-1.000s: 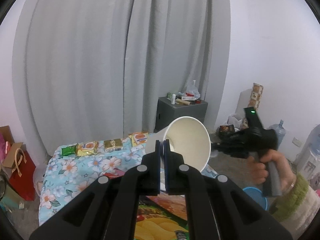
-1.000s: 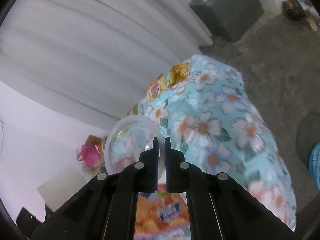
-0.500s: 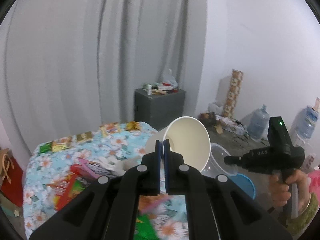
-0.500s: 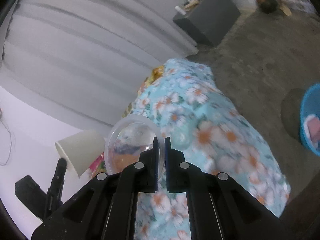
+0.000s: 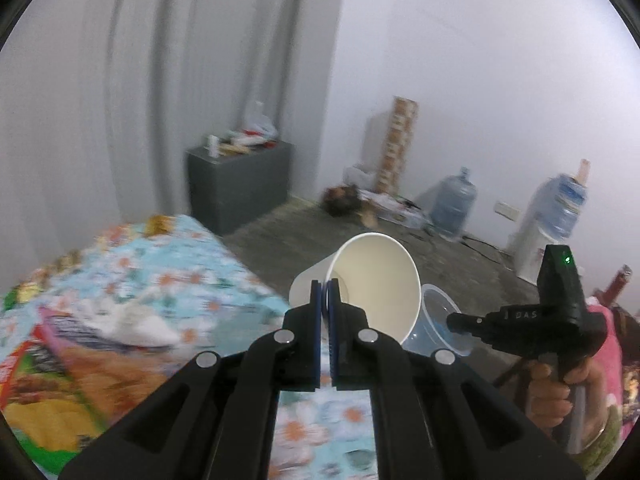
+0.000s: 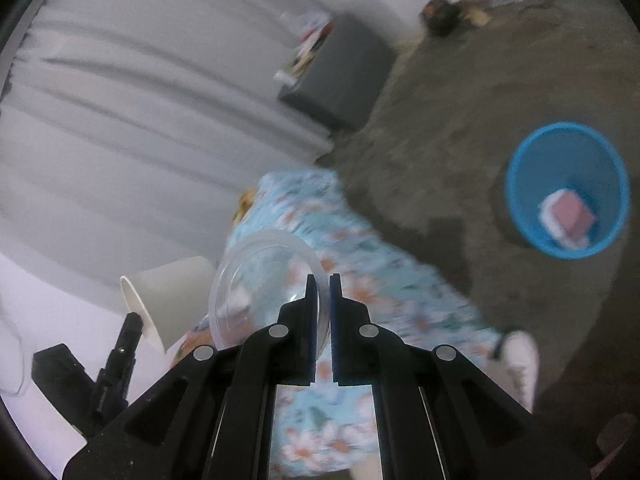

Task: Collect trash
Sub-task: 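Carry both cups over the wastebasket and open both grippers to drop them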

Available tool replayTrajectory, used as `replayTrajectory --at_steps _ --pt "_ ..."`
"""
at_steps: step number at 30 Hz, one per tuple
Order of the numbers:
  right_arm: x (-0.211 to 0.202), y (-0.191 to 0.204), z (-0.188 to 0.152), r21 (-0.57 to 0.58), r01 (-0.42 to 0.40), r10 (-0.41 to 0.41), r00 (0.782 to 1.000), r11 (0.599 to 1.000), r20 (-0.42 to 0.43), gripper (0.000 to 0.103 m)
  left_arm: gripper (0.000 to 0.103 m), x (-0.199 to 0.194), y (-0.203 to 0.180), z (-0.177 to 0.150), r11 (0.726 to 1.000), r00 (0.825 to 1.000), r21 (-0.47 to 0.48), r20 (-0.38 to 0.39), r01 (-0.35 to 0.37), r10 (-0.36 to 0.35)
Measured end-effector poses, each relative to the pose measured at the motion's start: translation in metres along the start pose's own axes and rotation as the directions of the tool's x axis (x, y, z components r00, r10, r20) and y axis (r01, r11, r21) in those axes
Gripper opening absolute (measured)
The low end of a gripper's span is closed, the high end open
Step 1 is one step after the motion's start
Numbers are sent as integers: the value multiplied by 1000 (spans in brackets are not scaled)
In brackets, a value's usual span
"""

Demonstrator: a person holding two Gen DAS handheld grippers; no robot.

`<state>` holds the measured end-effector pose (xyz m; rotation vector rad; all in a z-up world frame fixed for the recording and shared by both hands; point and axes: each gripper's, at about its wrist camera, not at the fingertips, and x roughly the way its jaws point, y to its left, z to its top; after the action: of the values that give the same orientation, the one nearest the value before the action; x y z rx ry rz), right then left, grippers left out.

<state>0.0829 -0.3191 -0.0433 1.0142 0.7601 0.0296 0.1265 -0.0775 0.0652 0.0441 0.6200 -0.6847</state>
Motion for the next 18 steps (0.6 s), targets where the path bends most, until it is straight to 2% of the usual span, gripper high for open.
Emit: replayTrajectory --at_steps 4,11,14,15,17,18 --pt "-29 -36 8 69 76 -82 992 995 92 4 3 34 -27 9 994 991 -17 -75 113 -114" --pt "-43 -94 22 182 181 -209 967 966 147 4 3 110 -84 12 979 954 23 -231 203 -192" --pt "-38 -119 30 227 217 -253 957 949 141 4 3 150 -107 7 974 926 24 -316 227 -208" --pt "-35 -128 34 242 226 -264 955 943 134 4 3 167 -115 5 972 912 19 -352 233 -211" --pt "-30 -145 41 277 233 -275 954 932 121 4 3 196 -126 0 968 876 -9 -423 253 -233" --pt "-27 -154 46 290 236 -280 953 927 118 4 3 216 -130 -3 965 849 -44 -466 257 -248"
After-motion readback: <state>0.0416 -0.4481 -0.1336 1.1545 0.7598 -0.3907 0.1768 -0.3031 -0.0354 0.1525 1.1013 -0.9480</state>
